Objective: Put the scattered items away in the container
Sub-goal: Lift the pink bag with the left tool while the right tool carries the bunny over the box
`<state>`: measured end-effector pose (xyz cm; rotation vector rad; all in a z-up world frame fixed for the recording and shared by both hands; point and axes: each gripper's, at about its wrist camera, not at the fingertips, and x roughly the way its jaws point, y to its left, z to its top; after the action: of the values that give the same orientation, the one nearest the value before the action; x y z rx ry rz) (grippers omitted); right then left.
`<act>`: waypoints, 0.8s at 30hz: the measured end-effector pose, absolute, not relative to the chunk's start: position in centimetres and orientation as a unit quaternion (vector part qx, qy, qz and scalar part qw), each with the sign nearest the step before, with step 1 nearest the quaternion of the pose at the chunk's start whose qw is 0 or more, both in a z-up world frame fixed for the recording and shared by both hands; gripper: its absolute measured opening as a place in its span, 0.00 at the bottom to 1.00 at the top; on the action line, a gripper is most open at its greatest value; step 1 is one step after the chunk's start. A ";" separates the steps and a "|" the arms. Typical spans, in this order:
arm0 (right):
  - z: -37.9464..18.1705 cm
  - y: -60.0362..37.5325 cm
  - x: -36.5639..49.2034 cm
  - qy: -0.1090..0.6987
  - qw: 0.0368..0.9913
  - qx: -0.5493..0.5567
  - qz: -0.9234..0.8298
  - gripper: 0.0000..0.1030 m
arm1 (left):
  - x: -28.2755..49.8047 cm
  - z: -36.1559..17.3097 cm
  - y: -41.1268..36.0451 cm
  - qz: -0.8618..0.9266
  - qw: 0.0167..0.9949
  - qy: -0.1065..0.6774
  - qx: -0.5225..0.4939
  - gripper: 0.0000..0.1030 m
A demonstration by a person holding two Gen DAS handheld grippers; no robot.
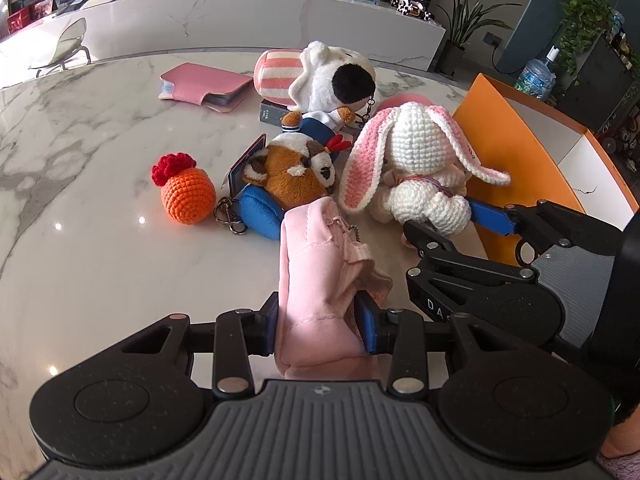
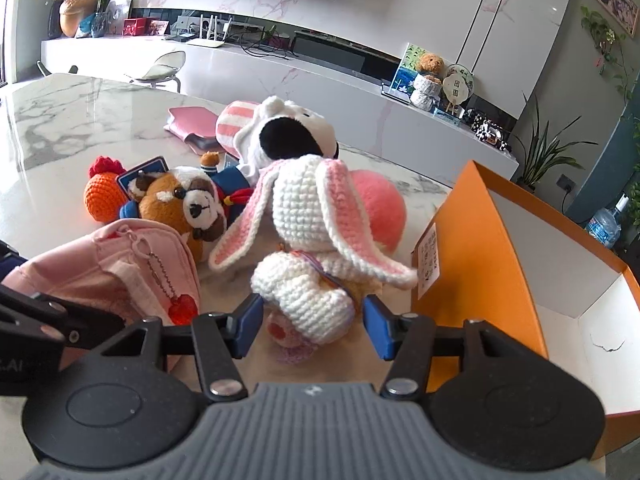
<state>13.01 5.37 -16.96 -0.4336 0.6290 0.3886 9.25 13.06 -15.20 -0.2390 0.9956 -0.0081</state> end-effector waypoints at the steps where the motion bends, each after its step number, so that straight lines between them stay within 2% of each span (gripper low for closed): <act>1: -17.1 5.4 12.9 0.304 0.910 -0.212 0.187 0.46 | 9.2 -15.2 13.1 -0.004 0.872 0.476 -0.114 0.43; 2: -17.1 5.5 12.8 0.300 0.911 -0.216 0.185 0.37 | 9.2 -15.2 13.0 -0.005 0.872 0.476 -0.113 0.43; 7: -16.8 5.4 12.0 0.296 0.909 -0.220 0.194 0.30 | 9.0 -15.1 12.8 -0.005 0.874 0.473 -0.107 0.42; 14: -15.5 4.9 9.3 0.284 0.911 -0.221 0.204 0.26 | 7.5 -14.2 12.2 -0.002 0.883 0.459 -0.095 0.40; 24: -12.0 3.7 4.6 0.240 0.923 -0.216 0.209 0.24 | 4.1 -10.3 11.1 0.003 0.906 0.415 -0.084 0.40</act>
<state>4.58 3.65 -12.02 -0.4441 0.4918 0.4287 4.13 11.12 -10.35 -0.1743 0.8563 0.0053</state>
